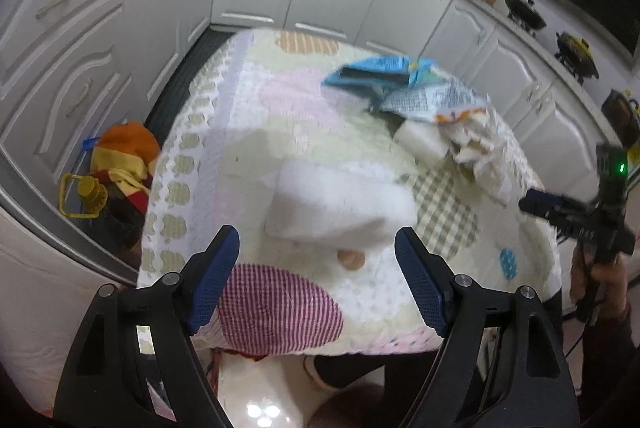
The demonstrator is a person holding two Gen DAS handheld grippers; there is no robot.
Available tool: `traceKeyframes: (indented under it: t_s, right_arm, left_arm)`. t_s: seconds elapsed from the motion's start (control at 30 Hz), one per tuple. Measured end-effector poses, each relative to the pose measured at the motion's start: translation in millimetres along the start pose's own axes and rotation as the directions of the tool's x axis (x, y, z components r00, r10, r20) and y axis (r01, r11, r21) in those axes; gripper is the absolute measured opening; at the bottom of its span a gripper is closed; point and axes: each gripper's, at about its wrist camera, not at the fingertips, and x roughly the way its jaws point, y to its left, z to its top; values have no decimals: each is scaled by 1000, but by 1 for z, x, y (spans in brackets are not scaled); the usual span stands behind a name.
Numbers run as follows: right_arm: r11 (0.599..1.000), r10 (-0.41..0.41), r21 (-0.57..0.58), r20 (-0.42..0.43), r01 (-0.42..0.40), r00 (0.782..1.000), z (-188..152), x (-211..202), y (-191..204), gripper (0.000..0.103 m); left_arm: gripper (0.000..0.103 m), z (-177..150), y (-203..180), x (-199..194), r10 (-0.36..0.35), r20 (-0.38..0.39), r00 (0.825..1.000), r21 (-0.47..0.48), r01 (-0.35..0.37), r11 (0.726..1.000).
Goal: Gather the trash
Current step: 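Move both tools back over the table toward the remaining trash, then grasp the crumpled tissue with the right tool while the left tool grasps the white sponge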
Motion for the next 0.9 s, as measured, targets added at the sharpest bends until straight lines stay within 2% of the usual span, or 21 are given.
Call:
traceKeyframes:
  t_s: [0.2,0.43,0.63,0.77,0.9]
  right_arm:
    - [1000,-2,1,-8,2,1000,-1,3,1,80]
    - [1000,-10,3,-6,10,1000,-1,1,-1,80]
    - [1000,-2,24,-5,2,1000,0,2,-10,80]
    - [999,15,34,-11,-14,1000,1,7,-12,80]
    - [999,36,39,-15,-36,999,2,12,-11,83]
  left_arm:
    - [80,5,-11,22,68,-17,998,22,-68,997]
    - [80,40,-19,42,20,22,1000,-66,-18,998]
    - [80,41,-15,34,26,24,999,-149,-22,989]
    - [80,38,-12,29,88,38,995,-137,-82,987]
    - [81,40,-13,41,46,-2,999,-136,-46,990]
